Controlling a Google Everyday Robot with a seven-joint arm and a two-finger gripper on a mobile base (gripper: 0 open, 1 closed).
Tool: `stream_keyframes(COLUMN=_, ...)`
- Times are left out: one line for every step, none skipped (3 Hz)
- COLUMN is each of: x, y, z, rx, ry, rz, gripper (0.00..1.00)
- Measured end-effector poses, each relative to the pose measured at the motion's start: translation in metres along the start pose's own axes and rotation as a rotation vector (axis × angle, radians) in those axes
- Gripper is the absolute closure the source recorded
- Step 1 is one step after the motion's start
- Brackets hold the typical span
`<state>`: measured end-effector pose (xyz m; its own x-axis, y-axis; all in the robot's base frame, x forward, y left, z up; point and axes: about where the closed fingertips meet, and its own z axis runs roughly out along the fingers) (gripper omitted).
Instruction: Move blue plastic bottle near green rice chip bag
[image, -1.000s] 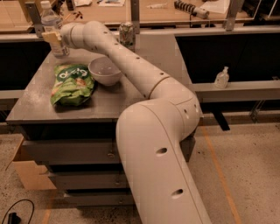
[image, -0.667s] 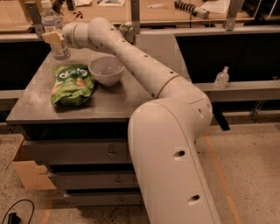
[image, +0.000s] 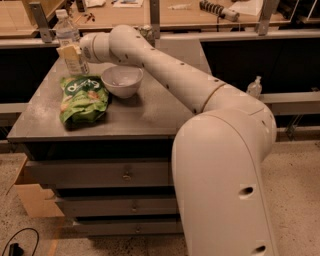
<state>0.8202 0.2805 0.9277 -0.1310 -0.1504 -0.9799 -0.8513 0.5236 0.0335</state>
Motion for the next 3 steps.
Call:
stream_keyframes(x=0.005, y=0.007, z=-0.002, rx=0.026, ry=-0.009, rz=-0.037, gripper=0.84)
stream_keyframes(x=0.004, y=0.013, z=0.001, rx=0.046, ry=-0.031, rz=-0.073, gripper=0.62)
stream_keyframes(x=0.002, y=0.018, z=0.001, rx=0.062, ry=-0.046, rz=-0.096, gripper=0.38)
